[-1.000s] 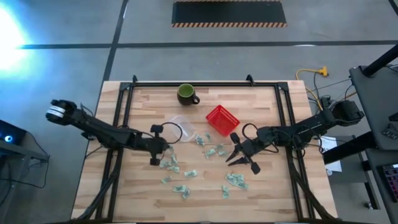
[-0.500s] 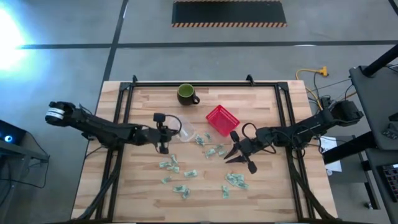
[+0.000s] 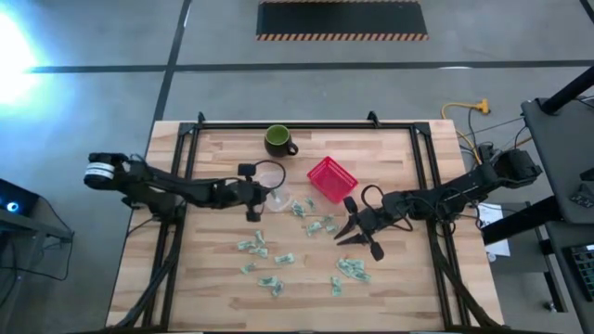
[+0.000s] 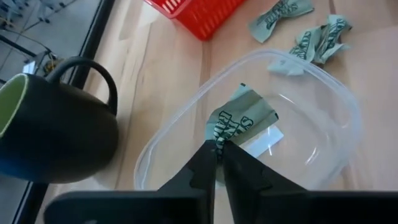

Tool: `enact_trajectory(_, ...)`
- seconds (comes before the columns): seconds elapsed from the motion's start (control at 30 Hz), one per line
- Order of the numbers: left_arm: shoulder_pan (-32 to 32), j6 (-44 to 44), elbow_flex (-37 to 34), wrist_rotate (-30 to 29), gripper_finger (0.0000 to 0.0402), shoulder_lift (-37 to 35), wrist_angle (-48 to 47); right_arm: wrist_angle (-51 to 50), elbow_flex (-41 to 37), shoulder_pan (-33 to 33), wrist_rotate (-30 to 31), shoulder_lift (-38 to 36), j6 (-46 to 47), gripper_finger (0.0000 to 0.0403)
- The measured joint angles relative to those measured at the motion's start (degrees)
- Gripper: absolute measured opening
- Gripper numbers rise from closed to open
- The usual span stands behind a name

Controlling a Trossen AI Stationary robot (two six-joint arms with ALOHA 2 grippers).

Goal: Pick and place items into bin
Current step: Put the stevia packet into the transparent bin, then put the stevia packet into the red bin

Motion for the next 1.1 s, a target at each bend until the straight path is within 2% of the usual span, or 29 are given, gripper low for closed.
enact_trajectory(0.23, 0.0, 0.1, 1.4, -0.3, 0.0101, 1.7, 0.0, 0.0, 0.0, 0.0, 0.0, 0.0, 0.0, 0.0068)
enact_trajectory(0.4, 0.0, 0.1, 1.2, -0.4, 0.0134, -0.8, -2.5, -2.1, 0.0, 0.0, 0.0, 0.0, 0.2, 0.0068)
enact_trajectory(0.47, -0.2, -0.2, 1.3, -0.4, 0.0138, -2.9, -5.6, -4.8, 0.0, 0.0, 0.8, 0.0, 0.2, 0.0068)
enact_trajectory(0.73, -3.5, -0.5, 1.5, -0.4, 0.014, -15.2, -14.2, -17.3, 2.4, 0.0, 14.1, 0.0, -3.1, 0.0068)
enact_trajectory(0.9, -6.3, -0.5, 1.5, -0.3, 0.014, -23.0, -17.8, -24.3, 6.1, 0.1, 14.9, 2.0, -3.0, 0.0068)
enact_trajectory(1.1, -7.7, -0.4, 1.5, -0.3, 0.014, -30.1, -20.4, -30.0, 10.7, 0.2, 16.7, 10.1, -3.3, 0.0068)
